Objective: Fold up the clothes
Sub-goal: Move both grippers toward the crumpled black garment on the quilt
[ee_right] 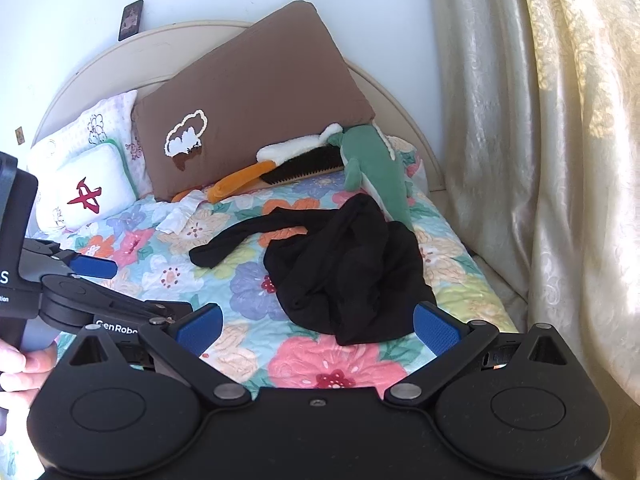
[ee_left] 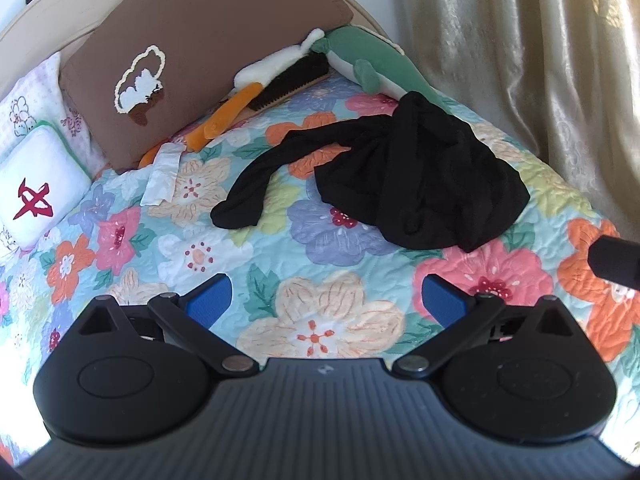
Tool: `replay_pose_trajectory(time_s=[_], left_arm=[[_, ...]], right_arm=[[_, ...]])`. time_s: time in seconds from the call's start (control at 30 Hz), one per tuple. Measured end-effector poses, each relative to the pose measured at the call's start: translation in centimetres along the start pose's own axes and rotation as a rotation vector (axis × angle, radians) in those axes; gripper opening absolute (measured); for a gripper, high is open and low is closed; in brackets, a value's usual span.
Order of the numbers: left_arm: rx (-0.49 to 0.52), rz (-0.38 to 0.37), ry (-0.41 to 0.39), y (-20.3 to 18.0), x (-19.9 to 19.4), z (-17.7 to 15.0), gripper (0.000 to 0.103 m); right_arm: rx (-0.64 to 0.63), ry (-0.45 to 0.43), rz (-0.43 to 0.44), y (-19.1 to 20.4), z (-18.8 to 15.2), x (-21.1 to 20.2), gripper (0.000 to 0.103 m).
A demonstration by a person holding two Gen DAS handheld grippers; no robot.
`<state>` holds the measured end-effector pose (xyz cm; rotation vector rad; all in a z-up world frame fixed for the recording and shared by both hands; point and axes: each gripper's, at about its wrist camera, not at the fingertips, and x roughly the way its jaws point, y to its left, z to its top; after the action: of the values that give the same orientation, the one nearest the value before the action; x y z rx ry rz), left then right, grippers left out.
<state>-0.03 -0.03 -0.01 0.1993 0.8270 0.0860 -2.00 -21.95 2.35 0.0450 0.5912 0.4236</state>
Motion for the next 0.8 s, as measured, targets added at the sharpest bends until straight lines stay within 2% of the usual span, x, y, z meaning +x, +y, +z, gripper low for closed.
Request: replay_pose_trajectory(time_s=[0.17,0.27,0.37,0.5,0.57,0.8], left_arm=[[0.011,-0.037,-0.021,-0.3,-0.2,-0.3,0.103],[0.018,-0.06,-0.034,-0.5,-0.3,-0.4,0.102],[-0.023,-0.066,-0.056,0.2,0.1,-0.5,0.101],[-0.126,-0.125,-0.008,1.8,1.1,-0.6,0.101],[-0.157,-0.116,0.004,2.1,1.5,-0.9,0.101],[-0.143,-0.093,0.027,2.5,2.3,-1.4,0.101]], right_arm=[[0.074,-0.014,0.049,-1.1,-0.4,-0.2,0.103],[0.051,-0.014,0.035,-1.2,-1.1,-0.2,0.103],[0.044,0.014,0.025,-1.1,-0.2,-0.6,0.103],[0.04,0.027,0.017,-0.8,-0.5,0.1,0.103],[0.039,0.029,0.018,-0.8,-0.5,0.1,0.103],[0.041,0.035,0.02,-0.7,-0.7,0.3,0.103]])
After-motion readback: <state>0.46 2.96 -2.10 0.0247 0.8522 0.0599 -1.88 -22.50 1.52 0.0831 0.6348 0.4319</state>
